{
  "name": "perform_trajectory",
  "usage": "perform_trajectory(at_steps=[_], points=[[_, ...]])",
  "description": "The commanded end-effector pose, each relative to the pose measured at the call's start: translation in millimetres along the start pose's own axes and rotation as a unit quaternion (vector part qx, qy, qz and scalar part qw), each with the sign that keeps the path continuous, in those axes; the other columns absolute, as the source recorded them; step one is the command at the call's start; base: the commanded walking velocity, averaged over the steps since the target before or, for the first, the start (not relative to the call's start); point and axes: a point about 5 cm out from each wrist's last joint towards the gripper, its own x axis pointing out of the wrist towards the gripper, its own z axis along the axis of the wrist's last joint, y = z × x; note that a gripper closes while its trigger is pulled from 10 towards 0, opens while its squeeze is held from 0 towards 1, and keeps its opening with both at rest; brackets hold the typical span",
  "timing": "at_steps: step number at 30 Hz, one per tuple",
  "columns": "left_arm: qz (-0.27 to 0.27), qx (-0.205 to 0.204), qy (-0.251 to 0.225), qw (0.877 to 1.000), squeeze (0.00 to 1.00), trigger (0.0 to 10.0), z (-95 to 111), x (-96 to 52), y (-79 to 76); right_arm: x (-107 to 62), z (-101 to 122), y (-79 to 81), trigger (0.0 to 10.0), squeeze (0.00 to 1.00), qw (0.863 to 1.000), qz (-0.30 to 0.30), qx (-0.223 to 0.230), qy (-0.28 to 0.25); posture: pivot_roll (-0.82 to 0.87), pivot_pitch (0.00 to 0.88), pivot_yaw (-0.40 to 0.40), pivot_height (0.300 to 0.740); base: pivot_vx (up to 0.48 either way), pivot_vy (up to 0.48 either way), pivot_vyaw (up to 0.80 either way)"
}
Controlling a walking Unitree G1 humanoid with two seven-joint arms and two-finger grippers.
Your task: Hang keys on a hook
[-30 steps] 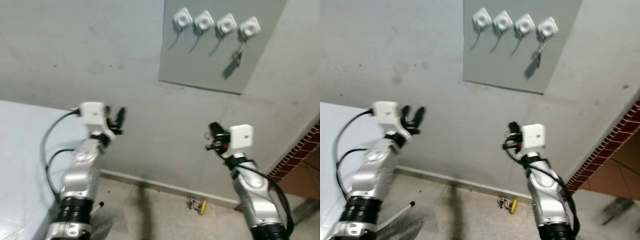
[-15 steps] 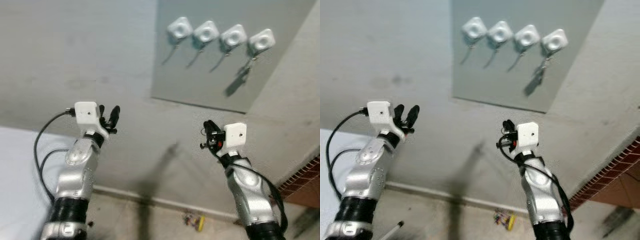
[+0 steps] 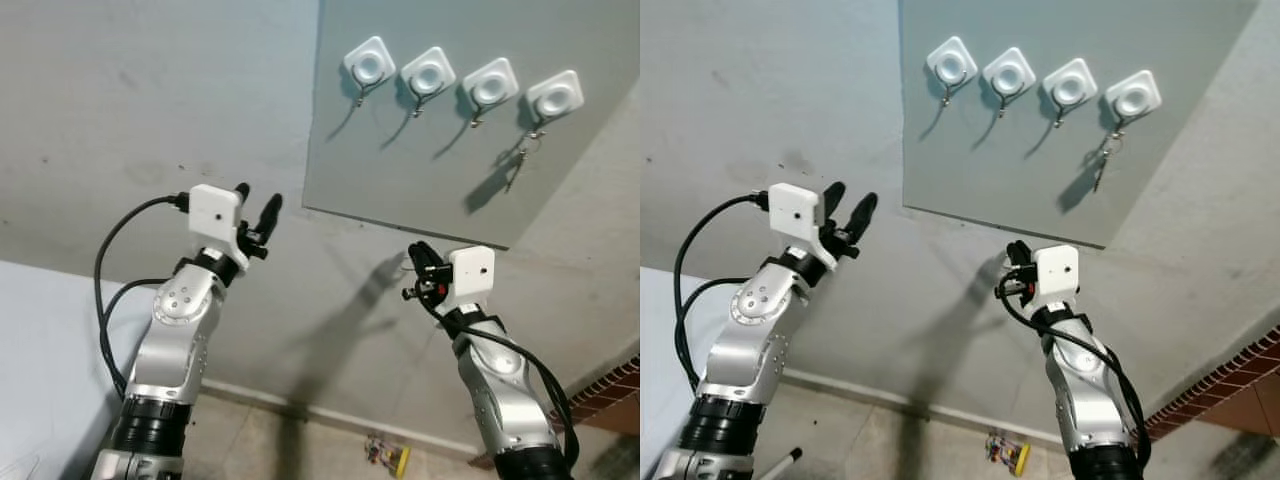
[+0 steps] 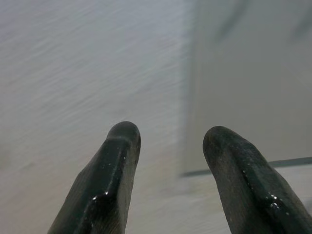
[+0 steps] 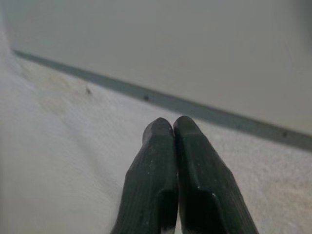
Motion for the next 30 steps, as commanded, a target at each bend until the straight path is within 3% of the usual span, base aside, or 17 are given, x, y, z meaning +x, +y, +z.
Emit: perform_trajectory(at_steps=[1,3,6,9,21,30], points=[[-0.028,0.007,-0.018,0.999,0.00,10.0,9,0.5,-7.8,1.9,14,3.2,10.0,0.00,0.999,0.022,0.006,-0.024,-0.02,0.055,-0.049,0.740,0.000,0.000,0.00],[-0.035,0.007,-0.025,0.999,0.00,10.0,13,0.8,-10.0,3.1,21,6.1,10.0,0.00,0.999,0.035,0.011,-0.037,-0.02,0.057,-0.048,0.740,0.000,0.000,0.00],[-0.058,0.014,-0.041,0.997,0.00,10.0,22,1.0,-16.9,7.9,50,17.1,10.0,0.00,0.992,0.082,0.029,-0.092,-0.02,0.061,-0.046,0.740,0.000,0.000,0.00],[-0.075,-0.010,-0.049,0.996,0.00,10.0,25,-0.6,-19.8,10.9,69,23.7,10.0,0.00,0.986,0.107,0.032,-0.121,-0.03,0.064,-0.046,0.740,0.000,0.000,0.00],[-0.099,0.007,-0.080,0.992,0.00,10.0,45,-1.7,-23.8,22.7,109,40.2,10.0,0.00,0.969,0.174,0.039,-0.170,-0.01,0.069,-0.054,0.740,0.000,0.000,0.00],[-0.101,0.007,-0.095,0.990,0.00,10.0,57,-1.0,-22.3,38.6,132,52.0,10.0,0.00,0.959,0.189,0.064,-0.201,0.00,0.067,-0.057,0.740,0.000,0.000,0.00]])
